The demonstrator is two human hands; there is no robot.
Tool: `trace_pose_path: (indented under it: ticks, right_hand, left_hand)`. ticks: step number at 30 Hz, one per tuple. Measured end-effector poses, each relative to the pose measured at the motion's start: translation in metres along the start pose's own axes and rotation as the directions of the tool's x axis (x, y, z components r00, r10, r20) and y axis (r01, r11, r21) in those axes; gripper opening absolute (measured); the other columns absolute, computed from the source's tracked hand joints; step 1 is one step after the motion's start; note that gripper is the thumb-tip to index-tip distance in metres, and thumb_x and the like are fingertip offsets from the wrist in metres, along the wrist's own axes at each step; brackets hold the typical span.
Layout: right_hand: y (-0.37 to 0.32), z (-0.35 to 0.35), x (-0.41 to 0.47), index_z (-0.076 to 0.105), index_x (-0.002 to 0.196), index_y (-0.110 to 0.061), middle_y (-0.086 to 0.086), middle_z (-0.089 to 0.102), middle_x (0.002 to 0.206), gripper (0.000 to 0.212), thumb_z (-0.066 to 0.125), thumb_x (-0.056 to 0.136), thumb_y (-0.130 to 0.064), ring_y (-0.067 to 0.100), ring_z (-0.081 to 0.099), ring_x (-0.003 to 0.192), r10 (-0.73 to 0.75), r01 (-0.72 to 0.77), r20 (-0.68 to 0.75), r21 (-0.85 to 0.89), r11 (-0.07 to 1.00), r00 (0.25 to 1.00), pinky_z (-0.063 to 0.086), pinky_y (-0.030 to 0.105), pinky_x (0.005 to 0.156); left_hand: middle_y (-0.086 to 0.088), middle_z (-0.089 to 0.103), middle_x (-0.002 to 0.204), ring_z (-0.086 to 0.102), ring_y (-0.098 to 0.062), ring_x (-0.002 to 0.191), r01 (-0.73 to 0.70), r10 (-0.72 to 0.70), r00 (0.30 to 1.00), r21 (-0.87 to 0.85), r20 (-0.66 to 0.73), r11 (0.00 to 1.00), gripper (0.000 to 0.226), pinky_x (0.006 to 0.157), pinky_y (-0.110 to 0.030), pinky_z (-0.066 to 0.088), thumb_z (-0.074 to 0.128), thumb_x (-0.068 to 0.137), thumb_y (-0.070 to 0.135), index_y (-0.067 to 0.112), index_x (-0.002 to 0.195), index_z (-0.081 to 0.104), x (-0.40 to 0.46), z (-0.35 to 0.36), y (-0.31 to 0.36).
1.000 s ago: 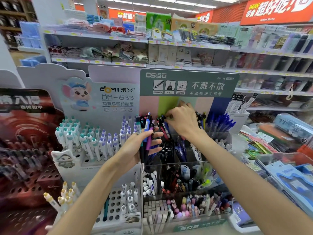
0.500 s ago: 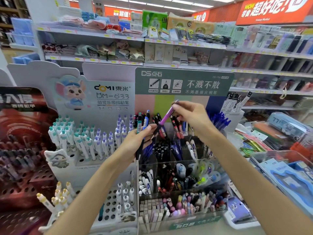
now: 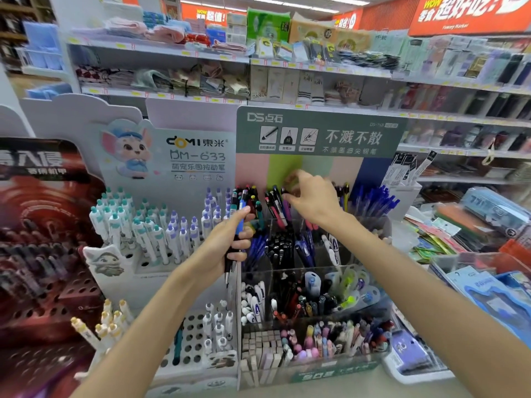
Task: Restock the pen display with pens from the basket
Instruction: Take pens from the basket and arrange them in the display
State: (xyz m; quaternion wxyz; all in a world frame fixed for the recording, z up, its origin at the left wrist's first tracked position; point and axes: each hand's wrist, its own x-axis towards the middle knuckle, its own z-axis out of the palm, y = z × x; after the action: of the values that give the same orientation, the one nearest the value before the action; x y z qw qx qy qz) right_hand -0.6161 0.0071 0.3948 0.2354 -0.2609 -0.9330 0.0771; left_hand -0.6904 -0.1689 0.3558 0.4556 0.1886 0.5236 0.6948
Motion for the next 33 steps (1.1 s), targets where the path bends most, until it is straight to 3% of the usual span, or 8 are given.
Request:
trace_pose_path:
  ticks: [4,10,13,16,20,25,29,33]
  right_hand:
    - [0.000,0.008,0.007,0.069,0.104,-0.021,0.005,0.072,0.097,0.023,0.066,0.085,-0.035,0.025,0.056,0.105,-0.049,0.033,-0.079,-0.196,0.980,0.996,0.031,0.033,0.094]
    - [-0.003,0.008,0.003,0.069,0.109,-0.020,0.004,0.066,0.109,0.033,0.067,0.084,-0.040,0.025,0.049,0.110,-0.160,0.118,-0.080,-0.376,0.919,0.984,0.036,0.033,0.090]
    - [-0.013,-0.002,-0.010,0.069,0.105,-0.016,0.000,0.066,0.095,0.032,0.060,0.089,-0.043,0.017,0.055,0.092,-0.063,0.065,-0.172,0.004,0.998,0.983,0.038,0.025,0.073]
    - [-0.028,-0.016,-0.028,0.071,0.103,-0.007,0.006,0.054,0.065,0.046,0.050,0.093,-0.047,0.011,0.049,0.056,0.077,-0.190,0.218,0.565,0.803,0.973,0.034,0.017,0.051]
    - [-0.026,-0.019,-0.044,0.072,0.103,-0.015,-0.002,0.072,0.083,0.020,0.057,0.094,-0.025,0.006,0.062,0.076,0.025,-0.259,0.315,0.728,0.635,0.949,0.046,0.016,0.073]
    - [-0.013,-0.027,-0.044,0.068,0.101,-0.011,-0.002,0.061,0.077,0.016,0.054,0.096,-0.016,0.000,0.052,0.058,0.223,-0.295,0.217,0.855,0.426,0.950,0.042,0.014,0.061]
    - [0.003,-0.044,-0.039,0.067,0.092,-0.018,-0.002,0.060,0.079,0.016,0.052,0.097,-0.016,0.004,0.056,0.066,0.446,-0.235,0.092,0.932,0.276,0.890,0.046,0.012,0.059]
    - [0.024,-0.053,-0.040,0.066,0.091,-0.018,-0.003,0.058,0.077,0.016,0.051,0.097,-0.016,0.004,0.054,0.062,0.525,-0.194,0.004,0.932,0.308,0.851,0.045,0.011,0.055]
  left_hand:
    - [0.005,0.029,0.059,0.023,-0.003,0.039,0.017,-0.014,0.999,-0.064,0.048,0.998,0.015,0.032,-0.014,0.014,0.043,0.094,0.022,0.015,0.082,0.038,-0.003,-0.001,0.004]
    - [0.007,0.035,0.056,0.028,-0.002,0.040,-0.054,0.051,0.997,0.055,0.065,0.997,0.012,0.035,-0.014,0.018,0.042,0.099,0.013,0.009,0.091,0.050,-0.007,0.007,0.005]
    - [0.009,0.035,0.053,0.029,-0.002,0.040,-0.064,0.053,0.996,0.145,0.075,0.987,0.017,0.035,-0.014,0.019,0.045,0.100,0.018,0.007,0.101,0.057,-0.007,0.008,0.004]
    - [0.009,0.033,0.053,0.028,-0.002,0.040,-0.053,0.033,0.995,0.226,0.090,0.973,0.018,0.035,-0.015,0.018,0.047,0.099,0.020,0.010,0.097,0.062,-0.003,0.013,0.001]
    - [0.008,0.036,0.054,0.029,-0.002,0.039,-0.020,-0.001,0.994,0.189,0.111,0.982,0.019,0.034,-0.015,0.017,0.045,0.099,0.024,0.014,0.095,0.061,0.002,0.023,0.000]
    - [-0.006,0.065,0.071,0.058,-0.008,0.049,-0.072,0.072,0.997,0.031,-0.009,0.997,0.030,0.032,-0.013,0.032,0.030,0.102,0.021,0.013,0.081,0.050,0.007,0.039,0.018]
    - [-0.003,0.058,0.116,0.055,-0.014,0.101,-0.282,0.337,0.941,0.504,-0.018,0.816,0.028,0.085,-0.029,0.051,0.035,0.104,0.027,0.026,0.093,0.061,0.012,0.042,0.026]
    - [0.004,0.058,0.102,0.054,-0.011,0.096,-0.444,0.552,0.831,0.685,0.074,0.577,0.024,0.095,-0.036,0.046,0.051,0.098,0.033,0.030,0.117,0.064,0.021,0.041,0.042]
